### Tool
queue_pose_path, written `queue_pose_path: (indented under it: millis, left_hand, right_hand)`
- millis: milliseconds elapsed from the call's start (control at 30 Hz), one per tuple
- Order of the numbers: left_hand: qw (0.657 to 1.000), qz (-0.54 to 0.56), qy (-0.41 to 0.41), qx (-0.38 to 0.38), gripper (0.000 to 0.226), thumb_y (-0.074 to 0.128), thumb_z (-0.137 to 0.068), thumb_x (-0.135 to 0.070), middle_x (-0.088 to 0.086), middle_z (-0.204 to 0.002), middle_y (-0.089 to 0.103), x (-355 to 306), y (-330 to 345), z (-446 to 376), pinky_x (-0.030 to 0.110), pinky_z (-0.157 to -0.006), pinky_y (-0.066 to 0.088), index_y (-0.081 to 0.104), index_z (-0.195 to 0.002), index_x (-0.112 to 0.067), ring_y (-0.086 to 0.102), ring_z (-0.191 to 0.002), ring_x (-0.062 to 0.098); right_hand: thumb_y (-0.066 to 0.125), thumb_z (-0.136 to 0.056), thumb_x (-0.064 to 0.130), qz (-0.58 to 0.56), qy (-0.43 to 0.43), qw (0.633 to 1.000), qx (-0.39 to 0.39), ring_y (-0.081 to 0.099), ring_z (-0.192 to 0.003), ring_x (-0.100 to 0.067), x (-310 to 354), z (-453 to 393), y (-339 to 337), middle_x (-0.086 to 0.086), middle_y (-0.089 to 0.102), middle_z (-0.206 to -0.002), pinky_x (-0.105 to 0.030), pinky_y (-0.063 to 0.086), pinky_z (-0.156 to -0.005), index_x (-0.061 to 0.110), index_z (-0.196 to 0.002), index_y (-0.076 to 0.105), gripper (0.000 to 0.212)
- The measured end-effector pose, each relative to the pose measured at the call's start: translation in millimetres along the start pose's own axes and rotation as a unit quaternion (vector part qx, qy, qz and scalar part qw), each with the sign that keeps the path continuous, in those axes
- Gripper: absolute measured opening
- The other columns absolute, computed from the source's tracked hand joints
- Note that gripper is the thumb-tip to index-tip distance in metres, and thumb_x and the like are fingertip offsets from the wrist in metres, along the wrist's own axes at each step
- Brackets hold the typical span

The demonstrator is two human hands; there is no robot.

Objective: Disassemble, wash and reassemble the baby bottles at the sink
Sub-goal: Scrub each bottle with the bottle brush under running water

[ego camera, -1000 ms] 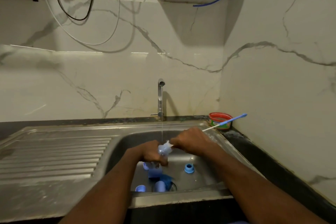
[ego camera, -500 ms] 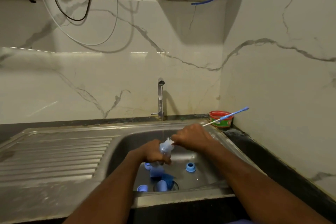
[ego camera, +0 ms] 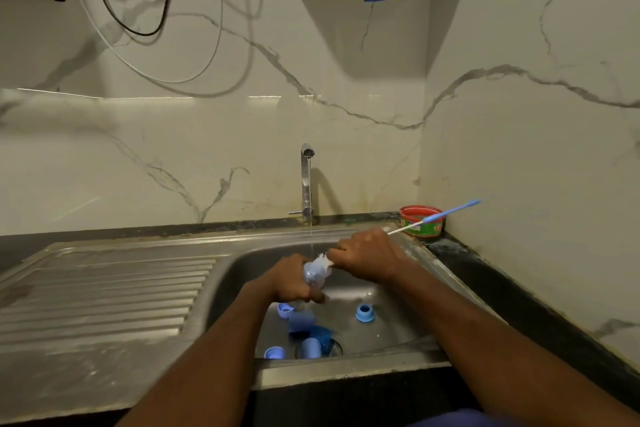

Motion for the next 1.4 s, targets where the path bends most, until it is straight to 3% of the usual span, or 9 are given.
queue_pose_path:
  millis: [100,200,400,567,700,900,1033,1167,1400]
  left_hand:
    - [0.984,-0.144,-0.02,-0.101,0.042,0.084,-0.074,-0.043,-0.006,-0.103,0.068,4,-24,4,0.034,-0.087,0.055,0.065,-0.107,-0.025,0.064,-0.091,0.012]
    - [0.903,-0.325,0.033,-0.278,0.046,0.081,-0.075,-0.045,-0.004,-0.109,0.066,-16,-48,14,0.033,-0.086,0.05,0.06,-0.112,-0.029,0.06,-0.099,0.015]
    - [0.993,-0.038,-0.036,-0.109,0.043,0.086,-0.074,-0.038,-0.001,-0.1,0.071,0,-20,-3,0.032,-0.085,0.056,0.067,-0.108,-0.02,0.066,-0.088,0.014]
    - [0.989,-0.134,-0.004,-0.068,0.042,0.083,-0.075,-0.047,-0.005,-0.098,0.069,3,-16,0,0.036,-0.087,0.056,0.066,-0.106,-0.024,0.065,-0.088,0.011]
    - [0.867,-0.35,0.117,-0.333,0.053,0.085,-0.071,-0.045,0.0,-0.111,0.068,-37,-48,18,0.033,-0.087,0.05,0.059,-0.114,-0.026,0.061,-0.099,0.017]
    - [0.999,-0.035,0.004,-0.038,0.045,0.085,-0.075,-0.044,-0.001,-0.098,0.072,-15,-2,-4,0.03,-0.081,0.056,0.068,-0.106,-0.017,0.068,-0.086,0.017]
    - [0.979,0.158,-0.047,0.12,0.055,0.083,-0.076,-0.043,0.008,-0.087,0.073,5,19,2,0.033,-0.078,0.058,0.069,-0.105,0.001,0.069,-0.077,0.019]
    - [0.98,-0.13,-0.147,-0.027,0.061,0.082,-0.067,-0.054,0.0,-0.105,0.066,29,-6,2,0.037,-0.091,0.055,0.063,-0.113,-0.019,0.064,-0.093,0.016]
    - [0.94,-0.245,-0.228,-0.069,0.056,0.084,-0.074,-0.04,0.002,-0.108,0.066,31,-9,6,0.034,-0.089,0.052,0.06,-0.12,-0.019,0.063,-0.096,0.018]
  right_hand:
    - [0.058,-0.096,0.046,-0.292,0.236,0.915,0.151,0.062,-0.061,-0.02,-5,6,18,0.001,0.067,-0.073,-0.027,0.04,-0.051,0.025,-0.1,0.07,0.025]
    - [0.054,-0.1,0.049,-0.603,0.456,0.592,0.278,0.048,-0.051,-0.011,18,34,49,0.0,0.058,-0.068,-0.023,0.036,-0.046,0.014,-0.107,0.068,0.038]
    - [0.071,-0.088,0.051,-0.048,0.12,0.99,0.061,0.061,-0.055,-0.014,-15,-3,-3,0.007,0.067,-0.068,-0.024,0.031,-0.051,0.033,-0.091,0.073,0.018]
    - [0.054,-0.098,0.052,-0.224,0.201,0.934,0.193,0.061,-0.065,-0.018,-4,6,16,0.001,0.067,-0.079,-0.027,0.036,-0.057,0.028,-0.099,0.068,0.028]
    - [0.049,-0.101,0.048,-0.613,0.474,0.558,0.299,0.041,-0.048,-0.011,8,33,40,0.003,0.048,-0.06,-0.025,0.031,-0.048,0.017,-0.095,0.066,0.036]
    - [0.048,-0.098,0.055,-0.08,0.128,0.976,0.155,0.064,-0.068,-0.022,-16,11,2,0.001,0.069,-0.08,-0.03,0.038,-0.055,0.029,-0.095,0.069,0.033]
    - [0.051,-0.097,0.056,-0.137,0.071,0.978,0.142,0.063,-0.066,-0.02,-6,4,3,0.003,0.07,-0.078,-0.029,0.037,-0.055,0.031,-0.1,0.071,0.032]
    - [0.057,-0.097,0.053,-0.408,0.255,0.818,0.317,0.063,-0.064,-0.018,-18,34,40,-0.003,0.072,-0.077,-0.036,0.054,-0.068,0.016,-0.089,0.075,0.041]
    - [0.059,-0.092,0.054,-0.243,0.263,0.879,0.315,0.065,-0.079,-0.015,-63,43,18,0.003,0.072,-0.086,-0.034,0.052,-0.074,0.025,-0.086,0.074,0.033]
Point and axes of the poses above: each hand's wrist, its own z-axis away from the middle knuckle, its own y-axis out of the palm, x = y × z, the point moved 8 cm from there along -z, towards the middle knuckle
